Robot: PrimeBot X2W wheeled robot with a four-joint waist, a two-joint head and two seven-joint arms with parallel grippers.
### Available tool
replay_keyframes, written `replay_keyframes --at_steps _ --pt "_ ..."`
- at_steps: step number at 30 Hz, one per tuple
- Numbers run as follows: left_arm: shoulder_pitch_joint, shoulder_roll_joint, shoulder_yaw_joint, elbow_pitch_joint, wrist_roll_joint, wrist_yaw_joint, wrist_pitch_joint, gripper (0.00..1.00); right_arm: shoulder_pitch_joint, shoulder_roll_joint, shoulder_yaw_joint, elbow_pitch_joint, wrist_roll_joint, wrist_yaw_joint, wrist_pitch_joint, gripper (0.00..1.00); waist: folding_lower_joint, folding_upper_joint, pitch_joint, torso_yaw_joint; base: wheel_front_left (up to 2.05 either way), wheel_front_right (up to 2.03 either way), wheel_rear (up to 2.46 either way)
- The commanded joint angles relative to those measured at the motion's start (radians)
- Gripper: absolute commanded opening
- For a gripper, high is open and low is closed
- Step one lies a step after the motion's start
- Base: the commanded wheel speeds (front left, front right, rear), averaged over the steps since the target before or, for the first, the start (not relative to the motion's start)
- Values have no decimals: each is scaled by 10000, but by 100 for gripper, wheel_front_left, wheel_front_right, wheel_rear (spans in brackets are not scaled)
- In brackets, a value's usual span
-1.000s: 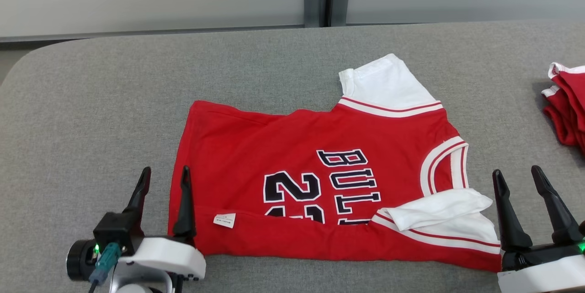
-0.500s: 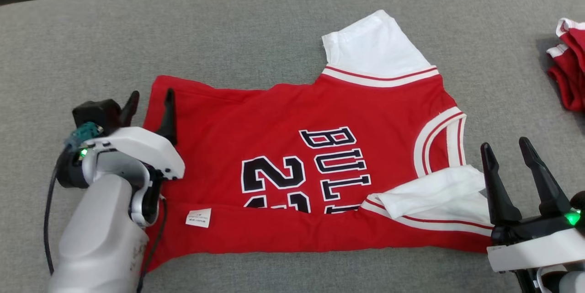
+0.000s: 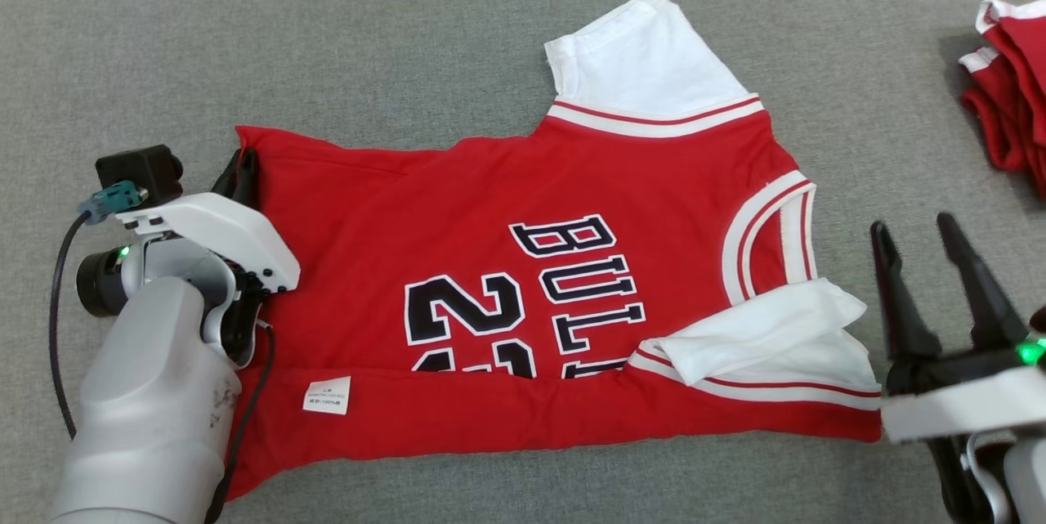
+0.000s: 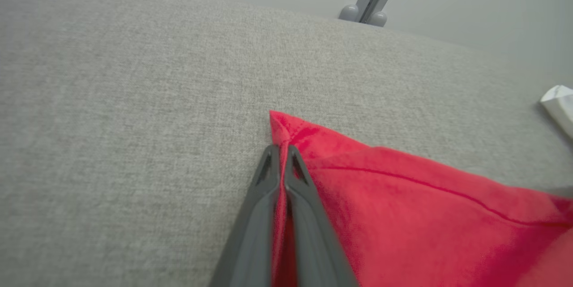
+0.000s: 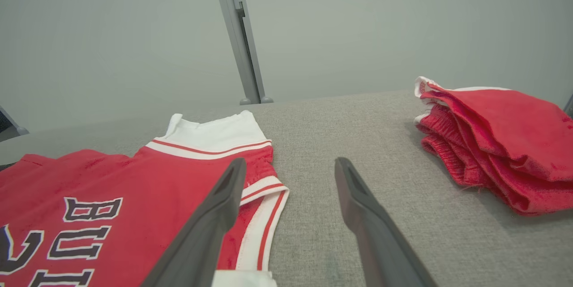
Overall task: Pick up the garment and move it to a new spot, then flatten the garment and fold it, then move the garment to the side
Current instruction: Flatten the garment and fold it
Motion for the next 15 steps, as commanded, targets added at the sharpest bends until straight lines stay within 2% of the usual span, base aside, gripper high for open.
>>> replay_keyframes --at_steps 1,7,15 --pt "-106 3 -40 78 77 -38 -15 0 -211 -71 -21 54 27 0 -54 100 0 0 30 36 0 0 0" --pt "-683 -343 -338 203 252 -65 -573 0 -2194 -683 441 1322 736 0 19 100 0 0 401 440 0 0 0" --pt "-1519 -902 -1079 -150 201 -174 -1032 0 -5562 -1756 1890 3500 1787 1 785 100 0 0 1386 1671 0 0 0"
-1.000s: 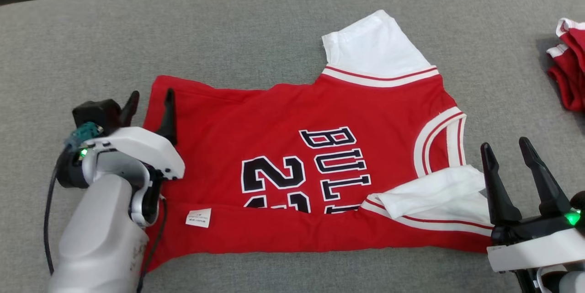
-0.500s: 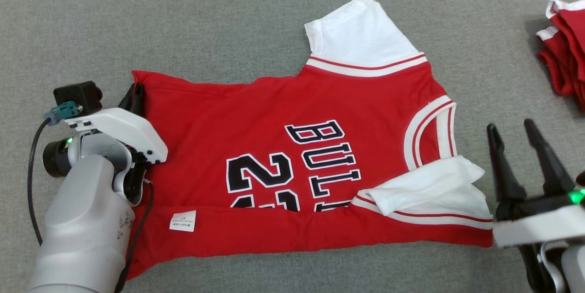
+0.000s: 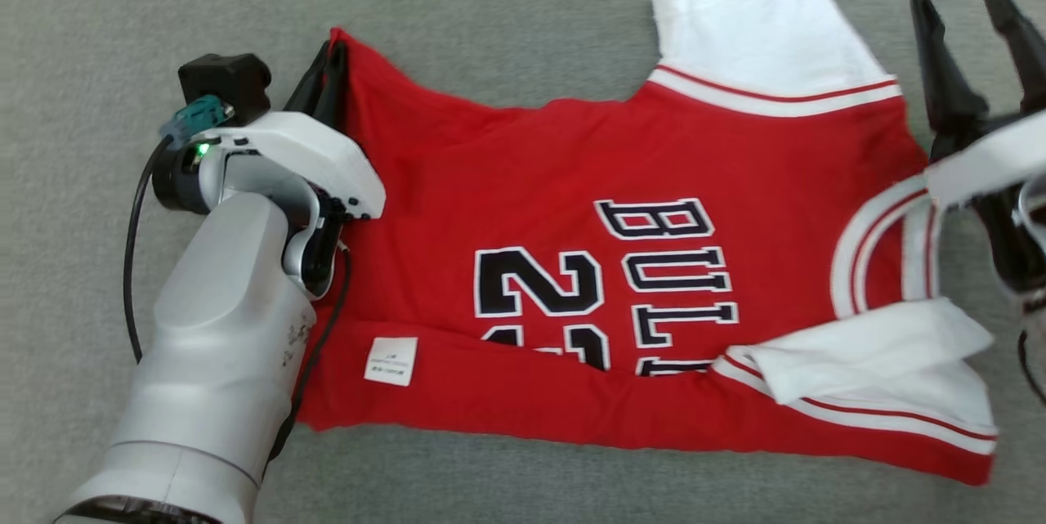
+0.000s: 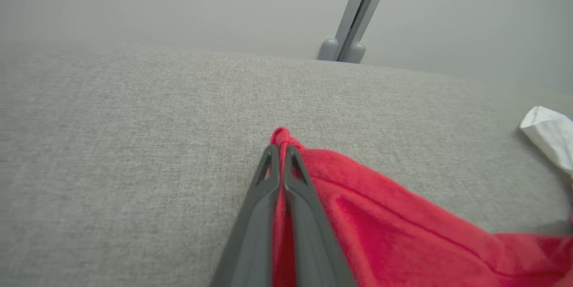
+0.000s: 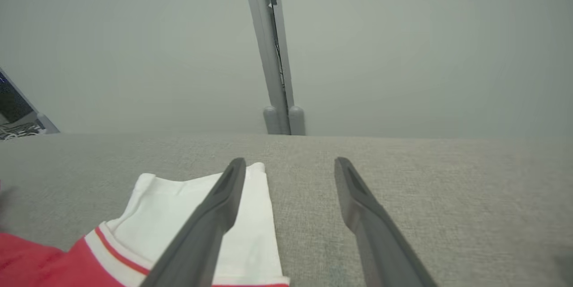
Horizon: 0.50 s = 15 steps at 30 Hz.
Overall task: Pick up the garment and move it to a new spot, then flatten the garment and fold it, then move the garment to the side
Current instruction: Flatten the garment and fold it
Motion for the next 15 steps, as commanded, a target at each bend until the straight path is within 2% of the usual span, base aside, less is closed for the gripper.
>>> replay_keyframes --at_steps 1,5,10,15 --pt "-239 26 -152 -91 -102 -60 -94 0 -618 -199 358 416 190 2 206 100 0 0 532 633 0 0 0" --pt "-373 -24 -967 -629 -799 -91 -227 0 -2109 -596 1353 1575 764 2 735 100 0 0 782 1122 0 0 0" --pt "-487 -18 -2204 -1336 -1769 360 -322 0 -3456 -895 2473 2832 1439 2 1453 100 0 0 1016 1552 0 0 0" --pt "-502 -22 -3010 -1638 -2371 759 -440 0 -4216 -993 3468 3823 2053 2 2335 100 0 0 1096 1728 0 0 0"
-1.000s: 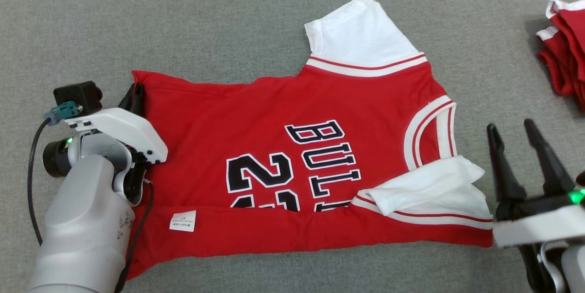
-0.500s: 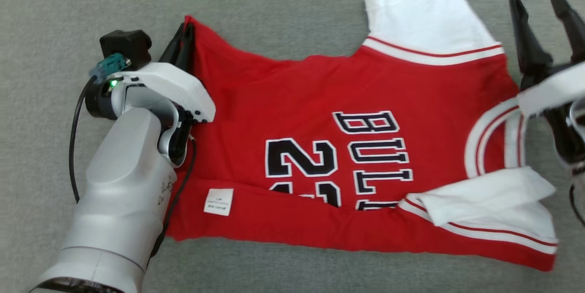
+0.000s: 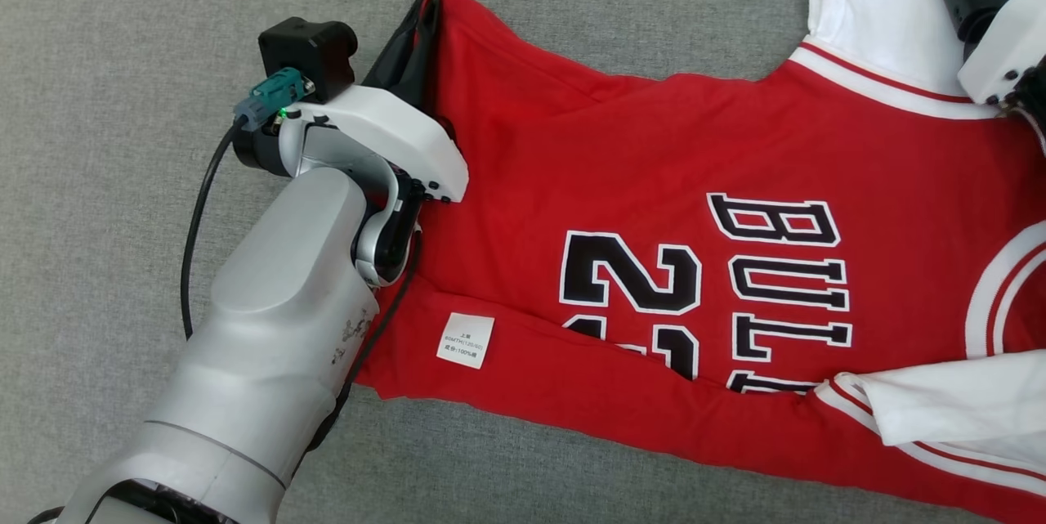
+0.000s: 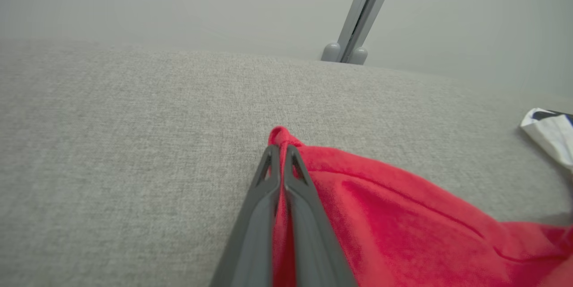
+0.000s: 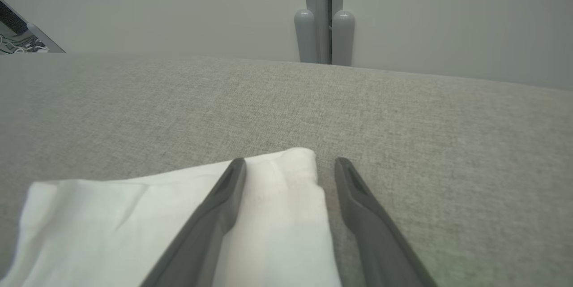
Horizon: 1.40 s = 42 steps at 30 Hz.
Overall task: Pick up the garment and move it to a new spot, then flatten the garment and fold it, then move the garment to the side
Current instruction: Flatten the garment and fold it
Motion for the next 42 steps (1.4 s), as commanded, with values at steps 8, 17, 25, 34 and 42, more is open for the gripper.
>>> replay_keyframes --at_steps 8,17,25,34,42 --pt "29 25 -307 -14 -613 311 -244 0 -377 -423 1098 328 1016 -2 121 0 -1 0 -92 22 0 0 0" --pt "421 307 226 -246 -1010 159 -284 0 271 -1193 1187 -872 1851 -2 -2489 0 -1 0 -577 -346 0 0 0" --pt "1035 1076 804 -964 -1579 266 1 0 1044 -1565 1091 -1775 2172 -2 -3582 0 -1 0 -1039 -734 0 0 0" --pt "2303 1677 1149 -2456 -2210 353 476 0 2711 -1651 697 -3114 2145 0 -3820 0 -1 0 -1436 -1042 0 0 0" --pt "4340 2203 1693 -4355 -3084 642 671 0 5967 -1294 -833 -4963 1847 0 -3827 0 -1 0 -1780 -1334 0 0 0"
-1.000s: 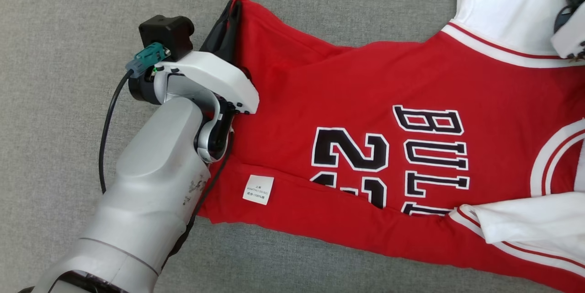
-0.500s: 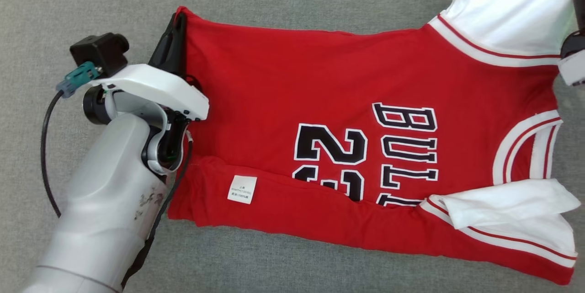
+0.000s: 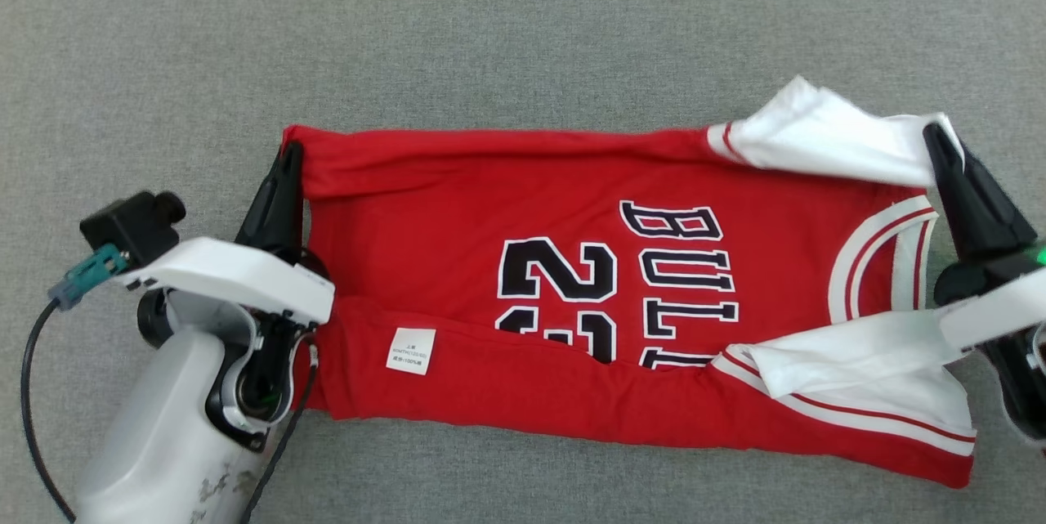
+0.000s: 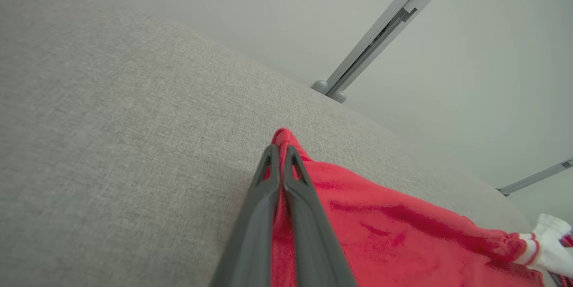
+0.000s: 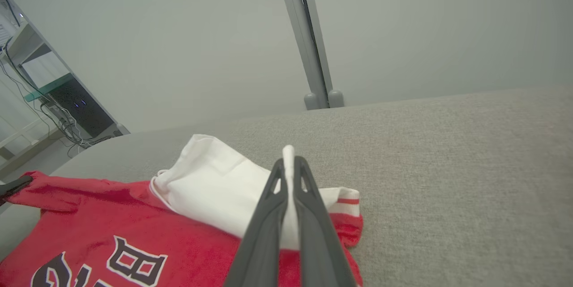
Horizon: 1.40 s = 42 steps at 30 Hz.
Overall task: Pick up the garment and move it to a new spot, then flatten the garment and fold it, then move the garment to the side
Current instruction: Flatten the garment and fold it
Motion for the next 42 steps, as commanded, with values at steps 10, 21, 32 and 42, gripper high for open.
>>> replay_keyframes --at_steps 10,21,32,42 --pt "2167 620 492 -1419 -684 636 226 0 3217 1002 -1368 -1272 -100 0 -49 0 0 0 -392 -346 0 0 0" --pt "3253 840 -122 -1240 75 1876 436 100 4375 1473 -1685 -779 -457 -2 277 100 0 0 -727 -495 0 0 0" --pt "3318 497 -323 -2450 2966 3158 -998 100 4208 2704 -4069 -1564 -3431 0 47 100 0 0 -1109 -485 0 0 0" --pt "3600 -477 594 -3571 5451 2905 -1008 100 4871 3849 -5165 -3378 -6012 0 974 100 0 0 -1583 -540 0 0 0"
